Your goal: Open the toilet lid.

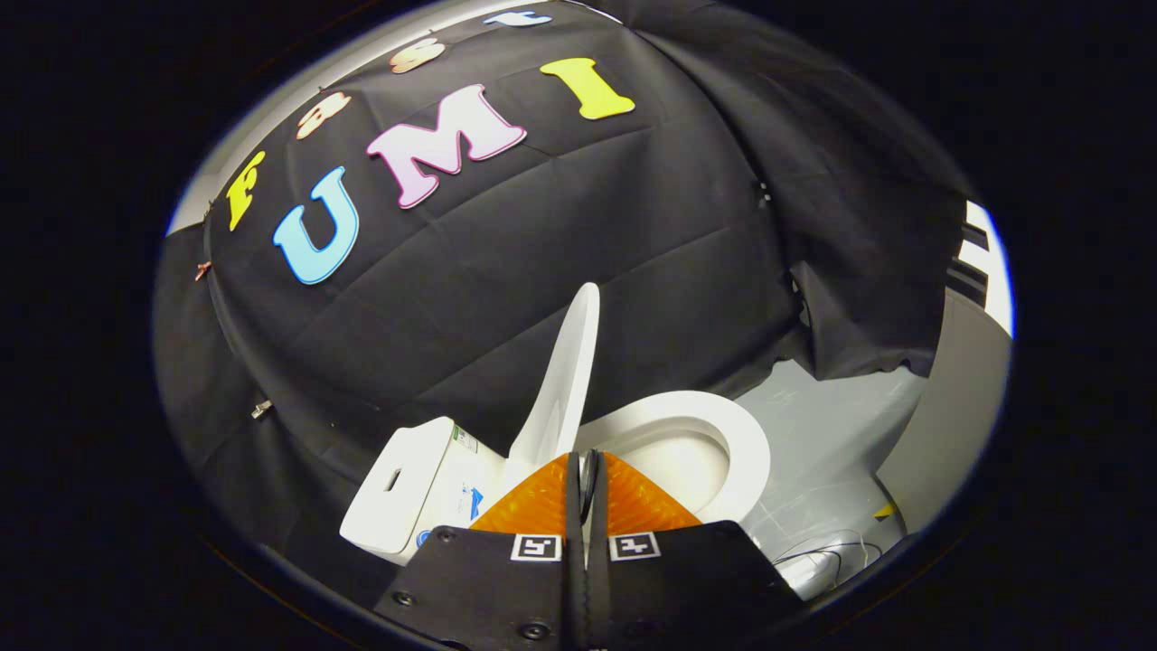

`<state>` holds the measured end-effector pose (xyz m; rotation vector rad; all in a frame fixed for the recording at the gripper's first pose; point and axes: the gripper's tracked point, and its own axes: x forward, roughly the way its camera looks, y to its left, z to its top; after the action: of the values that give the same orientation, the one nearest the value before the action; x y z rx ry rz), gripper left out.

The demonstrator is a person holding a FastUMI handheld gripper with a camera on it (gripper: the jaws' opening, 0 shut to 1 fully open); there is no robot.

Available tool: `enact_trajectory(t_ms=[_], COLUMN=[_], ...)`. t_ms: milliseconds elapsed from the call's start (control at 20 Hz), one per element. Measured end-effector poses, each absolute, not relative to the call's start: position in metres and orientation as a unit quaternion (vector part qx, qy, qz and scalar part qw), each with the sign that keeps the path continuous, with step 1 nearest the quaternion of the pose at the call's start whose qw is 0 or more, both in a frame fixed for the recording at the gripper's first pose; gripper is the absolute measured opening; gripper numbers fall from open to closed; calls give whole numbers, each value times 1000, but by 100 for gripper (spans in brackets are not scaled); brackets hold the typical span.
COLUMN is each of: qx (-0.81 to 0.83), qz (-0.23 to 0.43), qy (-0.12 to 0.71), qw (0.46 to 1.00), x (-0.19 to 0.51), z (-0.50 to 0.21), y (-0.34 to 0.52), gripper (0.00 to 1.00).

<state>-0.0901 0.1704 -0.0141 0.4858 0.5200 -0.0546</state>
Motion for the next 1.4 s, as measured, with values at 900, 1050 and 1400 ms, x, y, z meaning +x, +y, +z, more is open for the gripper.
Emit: enact_trajectory(t_ms=[900, 1050, 1400], qx=[155, 148, 119], qz=[-7, -5, -3], qy=[221, 216, 206], qw=[963, 965, 971], x=[-84, -83, -81], z=[46, 53, 64], y=[275, 291, 326], gripper=[5, 5, 5])
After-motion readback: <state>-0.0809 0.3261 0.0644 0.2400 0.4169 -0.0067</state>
